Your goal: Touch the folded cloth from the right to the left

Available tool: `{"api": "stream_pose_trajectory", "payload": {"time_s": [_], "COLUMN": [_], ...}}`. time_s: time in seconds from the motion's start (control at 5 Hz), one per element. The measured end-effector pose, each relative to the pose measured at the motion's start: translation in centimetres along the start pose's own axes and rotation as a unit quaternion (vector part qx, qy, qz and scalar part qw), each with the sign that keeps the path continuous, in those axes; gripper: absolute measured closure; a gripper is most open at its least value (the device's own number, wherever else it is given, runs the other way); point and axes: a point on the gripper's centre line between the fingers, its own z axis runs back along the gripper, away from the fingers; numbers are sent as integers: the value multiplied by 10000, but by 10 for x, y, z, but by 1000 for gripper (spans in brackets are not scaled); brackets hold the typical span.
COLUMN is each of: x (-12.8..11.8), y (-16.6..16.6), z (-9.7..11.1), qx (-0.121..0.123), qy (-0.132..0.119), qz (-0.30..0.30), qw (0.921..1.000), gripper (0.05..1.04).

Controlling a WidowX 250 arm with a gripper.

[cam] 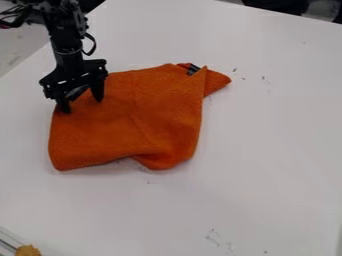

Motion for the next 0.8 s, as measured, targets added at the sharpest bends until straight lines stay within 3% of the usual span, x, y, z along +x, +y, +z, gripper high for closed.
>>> {"api": "stream_pose_trajectory", "payload": {"time_s": [0.8], "x": [4], "y": [3], "z": [6], "qx": [188], "qy": [48], "qz": [43], "qw": [9998], "gripper": [84]}}
